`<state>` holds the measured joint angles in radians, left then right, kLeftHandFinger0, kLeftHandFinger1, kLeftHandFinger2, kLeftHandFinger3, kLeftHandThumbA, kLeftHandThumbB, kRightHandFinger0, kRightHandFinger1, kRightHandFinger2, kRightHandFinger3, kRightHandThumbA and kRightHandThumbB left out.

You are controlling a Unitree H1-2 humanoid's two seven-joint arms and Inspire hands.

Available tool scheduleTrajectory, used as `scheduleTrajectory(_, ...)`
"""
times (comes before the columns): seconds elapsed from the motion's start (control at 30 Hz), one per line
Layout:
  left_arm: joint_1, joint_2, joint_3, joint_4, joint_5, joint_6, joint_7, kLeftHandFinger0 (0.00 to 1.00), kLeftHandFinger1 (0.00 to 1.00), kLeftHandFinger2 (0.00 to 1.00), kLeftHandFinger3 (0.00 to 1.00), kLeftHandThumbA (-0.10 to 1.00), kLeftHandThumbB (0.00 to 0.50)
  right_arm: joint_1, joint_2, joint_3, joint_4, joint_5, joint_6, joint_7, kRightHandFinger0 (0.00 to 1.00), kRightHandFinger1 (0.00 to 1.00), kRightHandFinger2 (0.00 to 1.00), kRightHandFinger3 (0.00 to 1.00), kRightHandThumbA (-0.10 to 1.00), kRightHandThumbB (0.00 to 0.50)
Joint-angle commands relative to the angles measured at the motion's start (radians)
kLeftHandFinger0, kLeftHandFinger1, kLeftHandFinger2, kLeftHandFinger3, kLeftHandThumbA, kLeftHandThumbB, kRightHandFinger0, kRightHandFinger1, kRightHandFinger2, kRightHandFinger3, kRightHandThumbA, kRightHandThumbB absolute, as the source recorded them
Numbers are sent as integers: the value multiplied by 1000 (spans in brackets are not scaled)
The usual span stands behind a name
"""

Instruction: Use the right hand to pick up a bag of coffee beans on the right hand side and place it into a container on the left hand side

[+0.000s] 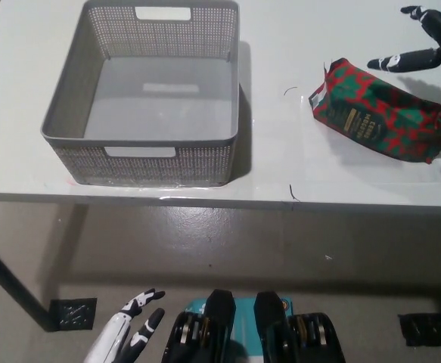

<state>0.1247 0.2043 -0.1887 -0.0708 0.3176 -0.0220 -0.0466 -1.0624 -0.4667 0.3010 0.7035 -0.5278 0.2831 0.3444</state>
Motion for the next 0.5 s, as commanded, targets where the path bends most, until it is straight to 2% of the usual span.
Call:
scheduleTrajectory(0.0, -13, 9, 3, -39, 2, -21, -11, 1000, 1000, 1000, 1000, 1000, 121, -40, -15, -16, -25, 26, -12, 9, 1000, 1000, 1000, 1000, 953, 500)
scheduleTrajectory(0.47, -28, 9, 5, -44, 11, -8, -23, 1000, 1000, 1000, 1000, 1000, 123, 9, 28, -25, -30, 80, -1, 28, 1000, 1000, 1000, 1000, 906, 500)
